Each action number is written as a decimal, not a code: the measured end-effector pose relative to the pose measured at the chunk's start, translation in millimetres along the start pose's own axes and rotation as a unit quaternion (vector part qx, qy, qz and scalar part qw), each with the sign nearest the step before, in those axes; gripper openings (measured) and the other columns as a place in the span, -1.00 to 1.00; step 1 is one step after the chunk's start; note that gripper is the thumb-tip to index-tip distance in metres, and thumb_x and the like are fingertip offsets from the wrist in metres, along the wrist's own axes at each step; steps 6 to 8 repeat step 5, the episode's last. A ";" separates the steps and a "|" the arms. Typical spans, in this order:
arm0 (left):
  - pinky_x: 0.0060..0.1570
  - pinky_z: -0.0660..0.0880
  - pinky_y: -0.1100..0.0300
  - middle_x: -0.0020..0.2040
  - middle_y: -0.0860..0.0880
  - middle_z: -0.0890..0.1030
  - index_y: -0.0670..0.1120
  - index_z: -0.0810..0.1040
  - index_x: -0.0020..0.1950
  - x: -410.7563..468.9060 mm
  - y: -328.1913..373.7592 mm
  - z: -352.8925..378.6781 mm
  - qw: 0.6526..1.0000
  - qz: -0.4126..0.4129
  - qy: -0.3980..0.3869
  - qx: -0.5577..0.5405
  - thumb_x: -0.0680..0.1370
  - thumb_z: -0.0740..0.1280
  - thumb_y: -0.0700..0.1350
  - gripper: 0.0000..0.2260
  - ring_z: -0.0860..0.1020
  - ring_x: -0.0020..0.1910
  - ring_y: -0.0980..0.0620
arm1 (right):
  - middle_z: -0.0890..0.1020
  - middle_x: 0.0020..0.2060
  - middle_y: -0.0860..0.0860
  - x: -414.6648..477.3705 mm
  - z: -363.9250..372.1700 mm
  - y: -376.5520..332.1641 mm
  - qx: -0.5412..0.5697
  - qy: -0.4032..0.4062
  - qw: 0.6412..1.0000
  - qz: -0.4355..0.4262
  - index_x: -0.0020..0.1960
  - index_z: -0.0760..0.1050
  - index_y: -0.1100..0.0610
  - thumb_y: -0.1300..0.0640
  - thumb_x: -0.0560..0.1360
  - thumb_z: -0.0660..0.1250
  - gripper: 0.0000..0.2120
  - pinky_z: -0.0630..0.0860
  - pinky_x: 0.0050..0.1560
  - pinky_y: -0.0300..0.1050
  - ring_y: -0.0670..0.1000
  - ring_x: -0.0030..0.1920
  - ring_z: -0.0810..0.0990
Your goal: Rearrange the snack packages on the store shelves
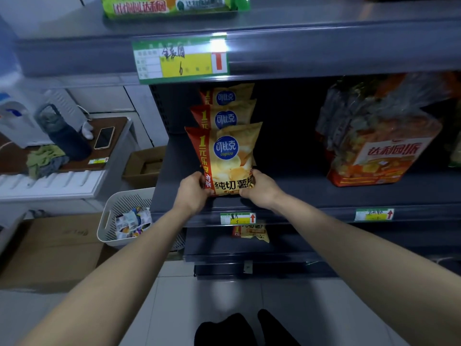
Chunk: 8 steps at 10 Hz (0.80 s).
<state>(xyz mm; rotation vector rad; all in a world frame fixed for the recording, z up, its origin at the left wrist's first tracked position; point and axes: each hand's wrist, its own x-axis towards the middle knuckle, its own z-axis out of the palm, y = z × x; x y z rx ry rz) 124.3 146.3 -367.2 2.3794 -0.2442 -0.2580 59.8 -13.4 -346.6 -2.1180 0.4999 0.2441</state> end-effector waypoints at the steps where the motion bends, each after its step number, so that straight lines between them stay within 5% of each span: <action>1: -0.16 0.38 0.16 -0.11 -0.10 0.57 -0.21 0.45 -0.11 2.3 -2.2 -0.9 1.000 -0.006 0.002 0.000 0.45 0.41 -0.27 -0.86 0.50 -0.12 -0.03 | 0.56 0.20 0.07 0.4 0.5 -1.4 -0.013 -0.002 1.000 -0.004 0.34 0.35 0.16 0.19 0.49 0.36 -0.55 0.44 0.20 -0.11 0.07 0.22 0.51; 8: -0.13 0.39 0.16 -0.10 -0.07 0.55 -0.22 0.48 0.00 -13.1 -3.9 2.2 0.999 -0.038 0.018 -0.003 0.46 0.43 -0.20 -0.80 0.50 -0.11 -0.04 | 0.47 0.31 0.13 -15.3 -10.8 1.0 -0.043 -0.002 0.999 0.000 0.44 0.22 0.23 0.20 0.52 0.34 -0.45 0.39 0.20 -0.15 0.10 0.30 0.45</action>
